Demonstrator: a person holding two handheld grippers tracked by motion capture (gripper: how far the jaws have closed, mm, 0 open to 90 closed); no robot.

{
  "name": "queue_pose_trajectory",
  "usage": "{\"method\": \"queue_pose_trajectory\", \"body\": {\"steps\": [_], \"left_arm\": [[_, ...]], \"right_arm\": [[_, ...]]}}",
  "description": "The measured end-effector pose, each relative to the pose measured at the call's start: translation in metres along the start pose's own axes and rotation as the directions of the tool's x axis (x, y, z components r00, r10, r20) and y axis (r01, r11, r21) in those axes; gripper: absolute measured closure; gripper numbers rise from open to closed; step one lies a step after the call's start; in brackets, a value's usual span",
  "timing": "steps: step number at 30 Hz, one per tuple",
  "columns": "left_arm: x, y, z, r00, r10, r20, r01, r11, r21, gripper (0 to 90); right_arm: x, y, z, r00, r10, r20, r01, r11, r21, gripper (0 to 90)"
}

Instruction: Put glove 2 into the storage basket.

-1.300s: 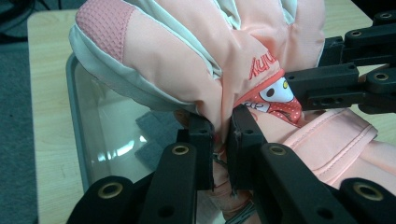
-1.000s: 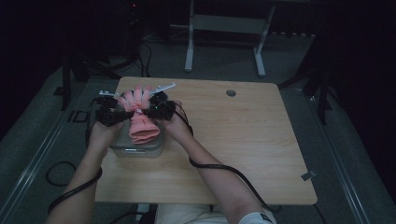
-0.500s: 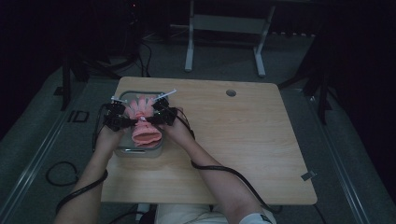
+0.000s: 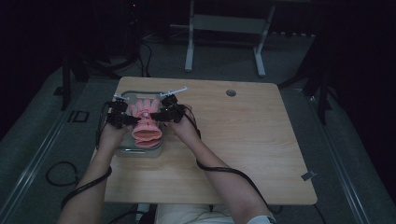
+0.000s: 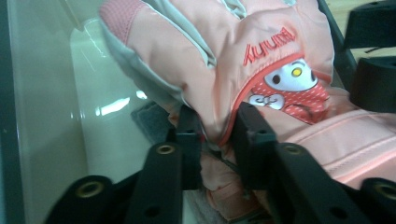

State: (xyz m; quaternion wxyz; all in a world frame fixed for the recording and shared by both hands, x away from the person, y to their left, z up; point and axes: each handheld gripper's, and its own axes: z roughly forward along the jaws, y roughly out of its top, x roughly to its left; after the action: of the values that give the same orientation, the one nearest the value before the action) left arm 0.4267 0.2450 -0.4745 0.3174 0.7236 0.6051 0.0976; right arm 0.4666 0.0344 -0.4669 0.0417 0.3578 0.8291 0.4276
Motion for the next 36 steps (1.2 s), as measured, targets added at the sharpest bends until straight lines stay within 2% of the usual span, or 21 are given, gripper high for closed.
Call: {"method": "queue_pose_trajectory", "body": {"steps": [1, 2, 3, 5, 7, 13, 16, 18, 22, 26, 30, 33, 36], "left_arm": [[0.000, 0.000, 0.000, 1.0000, 0.000, 0.000, 0.000, 1.0000, 0.000, 67.2], [0.001, 0.001, -0.002, 0.9997, 0.002, -0.024, -0.002, 0.9999, -0.013, 67.2], [0.002, 0.001, -0.003, 0.9999, -0.002, -0.016, 0.001, 0.9999, -0.014, 56.9], [0.002, 0.001, -0.001, 1.0000, 0.001, 0.000, -0.001, 1.0000, -0.007, 58.2], [0.000, 0.001, 0.001, 0.9998, 0.015, -0.008, -0.015, 0.9999, 0.001, 61.5], [-0.007, 0.003, 0.004, 0.9996, 0.025, -0.014, -0.025, 0.9994, -0.022, 60.5], [-0.002, 0.005, 0.002, 0.9999, 0.000, -0.010, 0.000, 0.9997, -0.024, 52.0], [0.002, 0.005, 0.000, 0.9997, -0.008, -0.023, 0.008, 0.9995, -0.029, 44.7], [0.005, 0.002, -0.005, 0.9986, 0.001, -0.053, -0.004, 0.9976, -0.069, 28.4], [0.004, 0.000, -0.008, 0.9951, 0.028, -0.095, -0.037, 0.9954, -0.089, 23.7], [0.007, -0.001, -0.012, 0.9971, 0.026, -0.071, -0.035, 0.9921, -0.120, 17.3], [0.007, -0.004, -0.015, 0.9953, 0.031, -0.092, -0.044, 0.9874, -0.152, 13.7], [0.008, -0.004, -0.019, 0.9952, 0.035, -0.091, -0.050, 0.9852, -0.164, 13.7]], "right_arm": [[0.000, 0.000, 0.000, 1.0000, 0.000, 0.000, 0.000, 1.000, 0.000, 46.1], [-0.001, 0.000, -0.002, 1.0000, -0.004, 0.001, 0.004, 1.000, -0.003, 46.0], [-0.002, -0.001, -0.006, 1.0000, -0.006, -0.002, 0.006, 1.000, -0.007, 45.9], [-0.003, -0.002, -0.011, 1.0000, -0.009, -0.002, 0.009, 1.000, -0.016, 45.6], [-0.006, -0.003, -0.014, 1.0000, -0.004, -0.006, 0.004, 1.000, -0.023, 45.2], [-0.010, -0.005, -0.020, 1.0000, 0.002, 0.004, -0.002, 1.000, -0.018, 45.2], [-0.011, -0.007, -0.022, 1.0000, 0.001, 0.003, -0.001, 1.000, -0.014, 45.3], [-0.012, -0.007, -0.024, 1.0000, -0.001, 0.002, 0.001, 1.000, -0.015, 45.2], [-0.015, -0.006, -0.031, 1.0000, 0.002, 0.000, -0.002, 0.999, -0.034, 45.1], [-0.016, -0.005, -0.037, 1.0000, 0.000, 0.008, 0.000, 0.999, -0.046, 42.9], [-0.017, -0.006, -0.041, 1.0000, 0.001, 0.004, 0.000, 0.999, -0.053, 41.6], [-0.019, -0.007, -0.044, 1.0000, -0.001, 0.004, 0.001, 0.998, -0.059, 41.0], [-0.020, -0.007, -0.047, 1.0000, -0.007, 0.004, 0.007, 0.998, -0.065, 39.8]]}}
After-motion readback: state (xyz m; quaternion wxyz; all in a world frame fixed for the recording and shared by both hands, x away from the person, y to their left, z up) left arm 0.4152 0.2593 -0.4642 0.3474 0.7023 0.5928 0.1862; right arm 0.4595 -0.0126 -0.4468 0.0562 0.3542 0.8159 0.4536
